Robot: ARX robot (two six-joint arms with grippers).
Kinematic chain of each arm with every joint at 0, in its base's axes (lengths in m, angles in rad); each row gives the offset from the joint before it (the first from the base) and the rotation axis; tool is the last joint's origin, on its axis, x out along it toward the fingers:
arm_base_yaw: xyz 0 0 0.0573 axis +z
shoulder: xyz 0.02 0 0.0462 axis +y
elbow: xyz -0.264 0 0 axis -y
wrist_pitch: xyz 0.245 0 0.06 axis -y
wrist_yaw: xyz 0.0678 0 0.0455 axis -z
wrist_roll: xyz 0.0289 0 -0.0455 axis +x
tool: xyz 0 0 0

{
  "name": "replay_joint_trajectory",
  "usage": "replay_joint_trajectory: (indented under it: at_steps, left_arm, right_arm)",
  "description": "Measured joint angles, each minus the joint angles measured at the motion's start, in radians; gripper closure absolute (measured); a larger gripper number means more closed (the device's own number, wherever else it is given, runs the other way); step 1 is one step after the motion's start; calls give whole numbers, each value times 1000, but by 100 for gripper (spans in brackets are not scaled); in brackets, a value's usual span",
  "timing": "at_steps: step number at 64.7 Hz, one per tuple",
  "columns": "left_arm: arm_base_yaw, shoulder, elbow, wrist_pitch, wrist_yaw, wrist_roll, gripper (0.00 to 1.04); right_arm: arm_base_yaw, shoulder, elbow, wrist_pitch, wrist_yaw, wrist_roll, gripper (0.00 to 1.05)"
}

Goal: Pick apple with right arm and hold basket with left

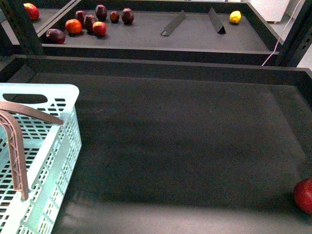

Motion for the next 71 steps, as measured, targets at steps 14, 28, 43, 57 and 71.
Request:
replay_joint_trajectory:
  at_steps: [14, 28, 43, 57, 71]
  left_arm:
    - [0, 0, 0, 0, 0, 0, 7]
    - [0, 0, 0, 0, 0, 0, 7]
    - [0, 0, 0, 0, 0, 0, 7]
    - [0, 0, 0, 0, 0, 0, 7]
    - [34, 280, 97, -208, 169, -568, 7]
  right_arm:
    - [0, 0, 0, 0, 0, 0, 9]
    - [0, 0, 0, 0, 0, 0, 9]
    - [0, 0, 0, 0, 0, 0, 9]
    - [0, 0, 0, 0, 0, 0, 9]
    - [0, 0, 0, 0, 0, 0, 9]
